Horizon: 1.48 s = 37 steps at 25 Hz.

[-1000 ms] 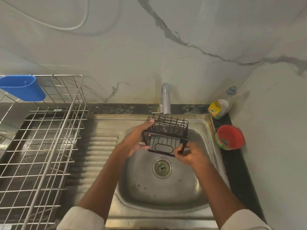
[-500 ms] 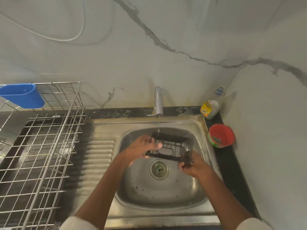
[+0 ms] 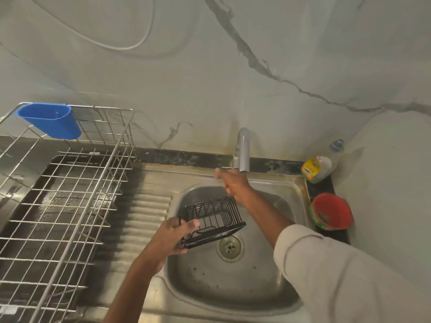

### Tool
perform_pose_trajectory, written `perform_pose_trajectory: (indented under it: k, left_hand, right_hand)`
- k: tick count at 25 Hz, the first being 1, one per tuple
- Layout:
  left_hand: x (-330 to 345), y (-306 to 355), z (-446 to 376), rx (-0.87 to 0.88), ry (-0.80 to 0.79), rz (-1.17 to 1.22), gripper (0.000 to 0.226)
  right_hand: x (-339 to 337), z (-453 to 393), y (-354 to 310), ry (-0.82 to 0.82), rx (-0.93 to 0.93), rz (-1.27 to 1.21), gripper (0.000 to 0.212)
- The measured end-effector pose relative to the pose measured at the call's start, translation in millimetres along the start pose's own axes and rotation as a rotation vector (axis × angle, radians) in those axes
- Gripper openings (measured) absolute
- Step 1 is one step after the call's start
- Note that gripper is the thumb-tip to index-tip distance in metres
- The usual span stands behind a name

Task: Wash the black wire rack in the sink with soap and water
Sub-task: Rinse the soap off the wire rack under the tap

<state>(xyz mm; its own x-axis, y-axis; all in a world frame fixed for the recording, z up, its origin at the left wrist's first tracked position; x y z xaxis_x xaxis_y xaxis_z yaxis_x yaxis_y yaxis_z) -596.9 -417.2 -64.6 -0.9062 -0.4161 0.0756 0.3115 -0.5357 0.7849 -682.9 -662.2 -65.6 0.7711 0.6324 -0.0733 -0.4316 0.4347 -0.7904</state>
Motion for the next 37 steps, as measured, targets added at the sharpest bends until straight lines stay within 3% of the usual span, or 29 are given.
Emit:
perform_pose_trajectory:
  k: [2,3,6,8,11,14,15,17,20,23,28,31,34,37]
  left_hand:
    - [-3,1,-5,-0.032,0.010,-0.026,0.068]
    - [-4,3,-8,-0.041,-0.003,-0.064,0.076]
    - [3,10,-25,-0.062,-0.079,-0.178,0.090]
    - [11,19,-41,-0.095,-0.109,-0.226,0.106]
    - [31,40,-68,-0.117,-0.182,-0.294,0.113]
    - [59,62,-90,-0.102,-0.313,-0.357,0.110]
    - [67,70,-96,-0.100,-0.347,-0.361,0.102]
    - [79,82,-110,-0.115,-0.408,-0.357,0.081]
    - [85,92,-126,-0.150,-0.479,-0.292,0.059]
    - [75,99,-145,-0.098,-0.321,-0.214,0.065]
    - [70,108,-156,0.005,-0.138,0.164,0.061]
    - [68,113,-161,0.055,-0.062,0.102,0.052]
    - [83,115,-151,0.137,-0.023,-0.116,0.063]
    - [113,122,-134,0.258,-0.088,-0.314,0.066]
  right_hand:
    - [1,1,-20,0.111,-0.155,0.534,0.024]
    - [2,4,-26,0.073,-0.222,0.649,0.026]
    - [-5,22,-17,-0.326,-0.183,0.627,0.024]
    - [-19,51,-5,-0.497,-0.157,0.729,0.050]
    - [-53,83,10,-0.384,-0.264,0.955,0.073]
    - [-79,101,14,-0.227,-0.302,0.936,0.110]
    - [-83,102,13,-0.196,-0.307,0.934,0.114]
    - [-85,103,8,-0.074,-0.321,0.971,0.103]
    - [-91,104,1,0.188,-0.289,0.867,0.079]
    - [-94,108,9,0.372,-0.175,0.715,0.076]
    - [-70,107,12,0.410,-0.172,0.754,0.078]
    - [-86,109,18,0.440,-0.109,0.655,0.076]
    - [-109,120,40,0.391,-0.137,0.349,0.054]
    - [-124,138,75,0.337,-0.094,-0.063,0.072]
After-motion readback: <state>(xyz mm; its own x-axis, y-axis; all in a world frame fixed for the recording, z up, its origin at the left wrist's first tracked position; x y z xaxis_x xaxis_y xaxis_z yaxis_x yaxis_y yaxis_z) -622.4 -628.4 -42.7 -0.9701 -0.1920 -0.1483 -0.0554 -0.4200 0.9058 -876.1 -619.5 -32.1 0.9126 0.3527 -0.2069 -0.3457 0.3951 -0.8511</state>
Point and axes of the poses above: each hand's wrist, its own z-axis away from the middle knuckle, its own x-axis out of the palm, y = z × x, the point moved 7 cm from there along -z, towards the middle knuckle, and after that the axes turned 7 degrees about -y, right-handed, at the moved point
